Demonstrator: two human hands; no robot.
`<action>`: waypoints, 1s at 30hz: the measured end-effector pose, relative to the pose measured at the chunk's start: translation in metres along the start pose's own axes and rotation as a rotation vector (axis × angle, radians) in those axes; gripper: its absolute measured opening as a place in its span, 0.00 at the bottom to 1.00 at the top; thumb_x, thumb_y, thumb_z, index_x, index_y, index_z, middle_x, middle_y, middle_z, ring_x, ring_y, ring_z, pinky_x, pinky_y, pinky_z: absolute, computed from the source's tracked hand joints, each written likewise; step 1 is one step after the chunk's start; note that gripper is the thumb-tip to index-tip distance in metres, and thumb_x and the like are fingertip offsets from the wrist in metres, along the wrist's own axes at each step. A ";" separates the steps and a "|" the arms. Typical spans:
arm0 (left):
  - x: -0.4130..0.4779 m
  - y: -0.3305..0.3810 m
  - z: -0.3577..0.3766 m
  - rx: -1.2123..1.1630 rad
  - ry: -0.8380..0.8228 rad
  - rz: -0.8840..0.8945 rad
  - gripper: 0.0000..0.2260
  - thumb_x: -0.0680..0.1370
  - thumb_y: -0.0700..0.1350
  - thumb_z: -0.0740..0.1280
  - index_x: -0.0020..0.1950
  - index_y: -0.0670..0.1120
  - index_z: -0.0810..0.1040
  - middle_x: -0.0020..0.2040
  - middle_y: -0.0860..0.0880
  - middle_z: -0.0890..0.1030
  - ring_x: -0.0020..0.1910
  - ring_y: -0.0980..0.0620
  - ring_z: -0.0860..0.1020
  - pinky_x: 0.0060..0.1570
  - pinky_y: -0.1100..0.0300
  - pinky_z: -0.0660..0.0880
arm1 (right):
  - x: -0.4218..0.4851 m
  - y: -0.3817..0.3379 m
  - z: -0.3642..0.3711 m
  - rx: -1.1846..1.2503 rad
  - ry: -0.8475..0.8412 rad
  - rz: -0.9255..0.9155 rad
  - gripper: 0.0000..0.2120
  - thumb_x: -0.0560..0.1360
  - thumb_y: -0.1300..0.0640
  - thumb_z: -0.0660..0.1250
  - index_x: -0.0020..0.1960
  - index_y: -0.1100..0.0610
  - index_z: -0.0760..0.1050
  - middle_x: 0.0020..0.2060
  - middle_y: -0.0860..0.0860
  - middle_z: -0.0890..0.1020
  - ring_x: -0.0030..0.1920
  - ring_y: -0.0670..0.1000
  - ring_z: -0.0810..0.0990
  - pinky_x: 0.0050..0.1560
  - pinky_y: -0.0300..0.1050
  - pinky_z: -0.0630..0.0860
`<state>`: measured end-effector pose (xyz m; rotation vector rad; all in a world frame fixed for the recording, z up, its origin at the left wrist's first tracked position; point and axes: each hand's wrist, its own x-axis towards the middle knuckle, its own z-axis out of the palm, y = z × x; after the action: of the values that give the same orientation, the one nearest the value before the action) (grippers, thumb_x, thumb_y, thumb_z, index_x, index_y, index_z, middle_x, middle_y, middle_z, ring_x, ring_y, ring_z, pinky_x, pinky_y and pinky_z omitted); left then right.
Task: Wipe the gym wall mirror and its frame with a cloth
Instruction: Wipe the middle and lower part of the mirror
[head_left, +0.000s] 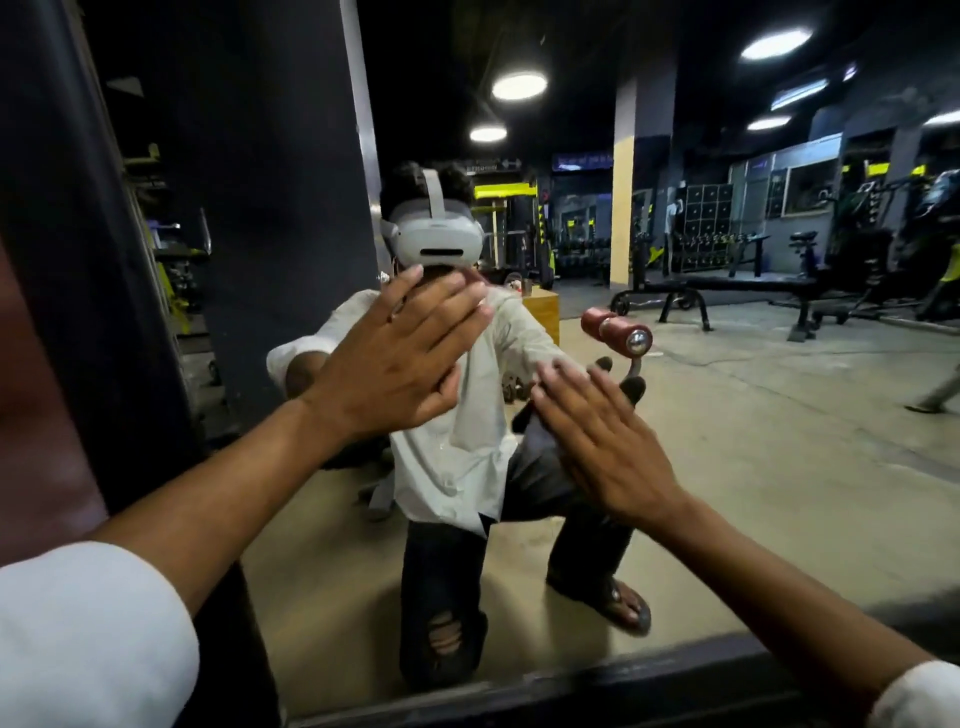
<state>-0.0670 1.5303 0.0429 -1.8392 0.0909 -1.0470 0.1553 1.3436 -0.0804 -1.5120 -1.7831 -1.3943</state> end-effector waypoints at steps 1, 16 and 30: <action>0.010 -0.002 0.000 0.003 0.020 0.002 0.23 0.80 0.48 0.65 0.73 0.39 0.77 0.72 0.38 0.77 0.72 0.37 0.75 0.77 0.38 0.65 | 0.010 0.018 -0.008 -0.006 0.091 0.159 0.34 0.82 0.59 0.67 0.83 0.63 0.58 0.84 0.59 0.56 0.84 0.60 0.53 0.80 0.68 0.58; 0.130 -0.056 0.011 0.029 0.002 -0.286 0.35 0.85 0.57 0.54 0.87 0.41 0.50 0.88 0.41 0.48 0.87 0.43 0.47 0.82 0.36 0.53 | 0.213 0.141 -0.092 0.039 0.592 0.653 0.28 0.87 0.49 0.50 0.84 0.59 0.58 0.85 0.55 0.56 0.85 0.52 0.49 0.84 0.55 0.47; 0.127 -0.056 0.013 -0.003 -0.001 -0.266 0.33 0.85 0.56 0.51 0.87 0.42 0.50 0.87 0.41 0.49 0.87 0.41 0.48 0.82 0.35 0.52 | 0.156 0.120 -0.076 0.087 0.515 0.805 0.28 0.87 0.49 0.50 0.85 0.57 0.54 0.85 0.52 0.52 0.85 0.51 0.46 0.84 0.62 0.49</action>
<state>0.0009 1.5077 0.1626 -1.8889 -0.1573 -1.2289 0.1919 1.3425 0.1278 -1.4077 -0.7712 -1.1114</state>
